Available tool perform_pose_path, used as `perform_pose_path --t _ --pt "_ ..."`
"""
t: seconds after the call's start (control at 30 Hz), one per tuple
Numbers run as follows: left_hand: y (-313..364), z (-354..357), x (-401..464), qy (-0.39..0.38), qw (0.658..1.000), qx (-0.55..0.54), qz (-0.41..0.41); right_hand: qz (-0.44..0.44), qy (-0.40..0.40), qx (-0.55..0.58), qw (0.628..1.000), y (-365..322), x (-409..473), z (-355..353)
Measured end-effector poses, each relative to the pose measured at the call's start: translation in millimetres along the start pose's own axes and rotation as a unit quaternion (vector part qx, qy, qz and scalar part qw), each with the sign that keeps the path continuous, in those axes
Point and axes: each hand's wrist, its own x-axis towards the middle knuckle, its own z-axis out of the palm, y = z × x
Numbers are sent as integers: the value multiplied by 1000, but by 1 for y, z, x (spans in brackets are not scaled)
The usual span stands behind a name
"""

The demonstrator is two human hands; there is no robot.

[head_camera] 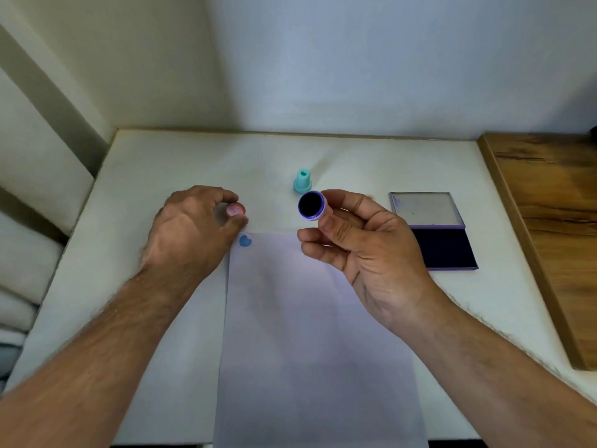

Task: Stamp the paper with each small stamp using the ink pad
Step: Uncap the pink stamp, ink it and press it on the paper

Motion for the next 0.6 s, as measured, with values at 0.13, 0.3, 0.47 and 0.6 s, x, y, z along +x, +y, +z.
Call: perform_pose_path --t 0.13,0.3,0.47,0.6 --pt "-2 1 1 -3 1000 -1 -11 7 -16 -7 1000 -1 0 2" --pt "-3 1 2 -10 1000 -4 -20 9 -11 -24 1000 0 0 0" --pt "5 -3 0 17 999 -28 -14 20 -46 -35 998 0 -2 2" --pt "17 -7 -7 60 996 -62 37 33 -63 -47 996 1 -9 -1"
